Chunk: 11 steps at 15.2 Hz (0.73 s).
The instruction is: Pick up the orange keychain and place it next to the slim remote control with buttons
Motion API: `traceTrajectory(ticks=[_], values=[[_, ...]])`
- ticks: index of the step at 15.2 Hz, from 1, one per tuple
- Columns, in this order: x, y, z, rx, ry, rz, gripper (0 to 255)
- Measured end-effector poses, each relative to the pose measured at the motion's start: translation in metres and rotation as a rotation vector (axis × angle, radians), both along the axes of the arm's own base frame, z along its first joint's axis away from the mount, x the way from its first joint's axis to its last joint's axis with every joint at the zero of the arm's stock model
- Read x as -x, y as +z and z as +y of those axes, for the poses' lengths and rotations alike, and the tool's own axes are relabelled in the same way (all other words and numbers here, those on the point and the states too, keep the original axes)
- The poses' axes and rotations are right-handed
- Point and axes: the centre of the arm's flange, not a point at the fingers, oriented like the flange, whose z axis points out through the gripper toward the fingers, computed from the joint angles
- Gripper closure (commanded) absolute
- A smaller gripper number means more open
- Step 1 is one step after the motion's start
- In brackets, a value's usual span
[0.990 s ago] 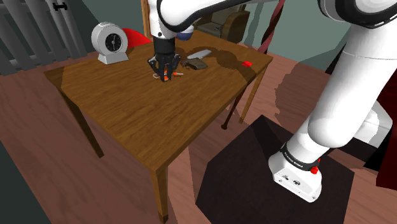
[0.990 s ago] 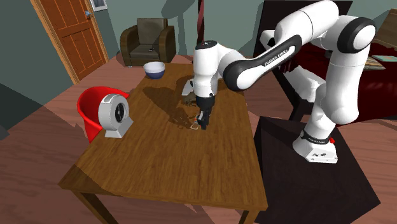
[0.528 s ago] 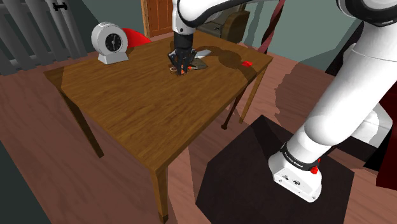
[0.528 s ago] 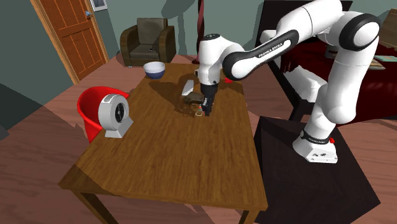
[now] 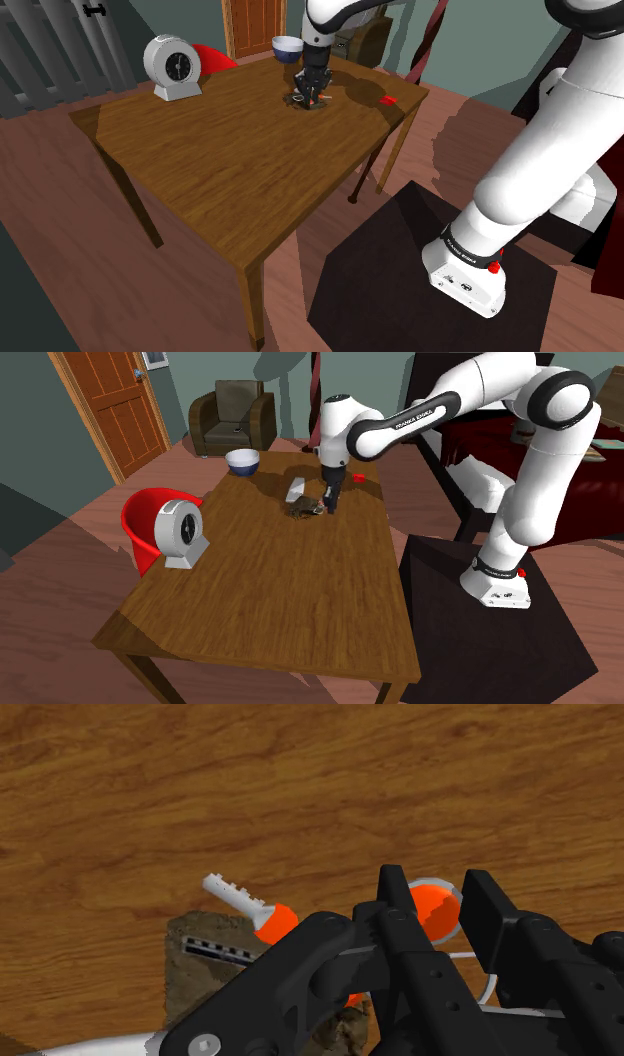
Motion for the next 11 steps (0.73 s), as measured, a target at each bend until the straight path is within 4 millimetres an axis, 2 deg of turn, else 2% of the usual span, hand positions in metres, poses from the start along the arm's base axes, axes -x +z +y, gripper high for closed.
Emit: traceTrajectory(ticks=[11], values=[[-0.009, -0.004, -0.144, 0.0, 0.001, 0.0, 255]])
